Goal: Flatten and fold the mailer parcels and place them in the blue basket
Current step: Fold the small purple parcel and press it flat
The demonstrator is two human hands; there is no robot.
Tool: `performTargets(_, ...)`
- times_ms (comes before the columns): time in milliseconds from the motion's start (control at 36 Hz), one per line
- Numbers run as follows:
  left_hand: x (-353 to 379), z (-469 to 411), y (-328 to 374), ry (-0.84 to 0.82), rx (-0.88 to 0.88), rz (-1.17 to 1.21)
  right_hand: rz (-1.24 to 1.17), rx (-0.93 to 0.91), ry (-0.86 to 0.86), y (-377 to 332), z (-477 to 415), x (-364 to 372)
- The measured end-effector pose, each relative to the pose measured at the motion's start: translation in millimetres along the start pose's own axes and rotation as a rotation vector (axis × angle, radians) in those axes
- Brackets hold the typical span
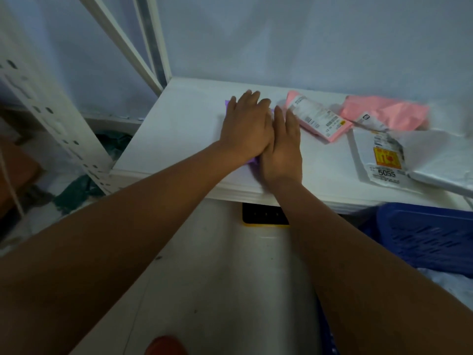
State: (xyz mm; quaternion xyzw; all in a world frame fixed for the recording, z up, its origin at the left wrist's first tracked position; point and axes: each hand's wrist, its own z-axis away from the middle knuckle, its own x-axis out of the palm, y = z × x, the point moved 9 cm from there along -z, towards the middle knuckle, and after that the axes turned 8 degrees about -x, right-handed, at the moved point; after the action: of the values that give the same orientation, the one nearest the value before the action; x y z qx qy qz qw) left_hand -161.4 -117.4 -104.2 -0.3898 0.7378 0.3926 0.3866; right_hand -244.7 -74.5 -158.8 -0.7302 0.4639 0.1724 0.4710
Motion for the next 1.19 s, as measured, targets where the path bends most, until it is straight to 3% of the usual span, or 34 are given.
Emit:
performTargets(111,7,1,-9,-0.008,0.017,0.039,0.116,-0.024,-0.061,0,-1,6)
performTargets(278,25,8,-40,-0.035,-0.102,0.218,0.124,-0.040,-0.125,-16,2,4)
performTargets(472,28,19,-41,-0.013,0.003,0.270,0.117,0.006,-0.098,-14,3,-3)
performTargets(750,27,20,-39,0.086,0.077,0.204,0.142,-0.011,-0.088,-14,2,-1)
performTargets(1195,36,18,-44,0.021,0.024,0.182,0.179,-0.013,-0.141,-12,2,7)
